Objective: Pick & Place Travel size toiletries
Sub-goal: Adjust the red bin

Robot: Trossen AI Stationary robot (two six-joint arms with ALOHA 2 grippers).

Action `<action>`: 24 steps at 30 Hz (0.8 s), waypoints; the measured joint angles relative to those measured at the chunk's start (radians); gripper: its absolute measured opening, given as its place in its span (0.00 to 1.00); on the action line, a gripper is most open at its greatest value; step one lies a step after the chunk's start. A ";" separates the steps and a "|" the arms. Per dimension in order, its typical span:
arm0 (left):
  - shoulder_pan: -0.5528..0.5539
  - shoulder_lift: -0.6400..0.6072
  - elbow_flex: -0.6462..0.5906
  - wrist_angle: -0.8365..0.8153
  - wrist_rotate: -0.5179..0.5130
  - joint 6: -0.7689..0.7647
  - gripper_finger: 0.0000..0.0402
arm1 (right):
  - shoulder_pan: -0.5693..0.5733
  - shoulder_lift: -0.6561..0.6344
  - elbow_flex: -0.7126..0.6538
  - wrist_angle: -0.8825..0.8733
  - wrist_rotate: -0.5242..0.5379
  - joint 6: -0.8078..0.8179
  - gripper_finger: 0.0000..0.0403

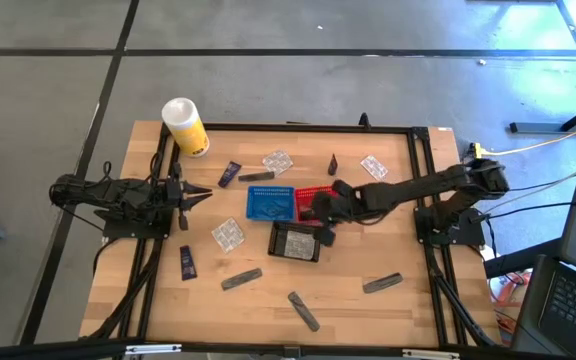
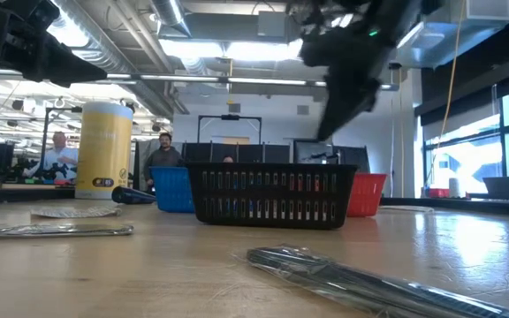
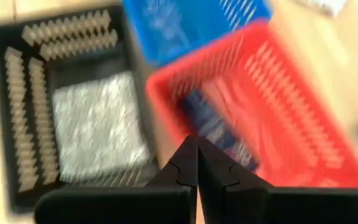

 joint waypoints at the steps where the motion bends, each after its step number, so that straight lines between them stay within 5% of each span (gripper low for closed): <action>1: 0.000 0.000 0.000 0.000 0.000 0.000 0.09 | 0.024 -0.002 -0.002 -0.018 0.000 0.019 0.00; 13: 0.000 0.000 0.000 0.000 0.000 0.000 0.09 | 0.324 0.054 -0.011 0.161 0.015 0.129 0.00; 24: 0.000 0.000 0.000 0.000 0.001 0.000 0.09 | 0.342 0.191 -0.012 0.278 0.026 0.110 0.00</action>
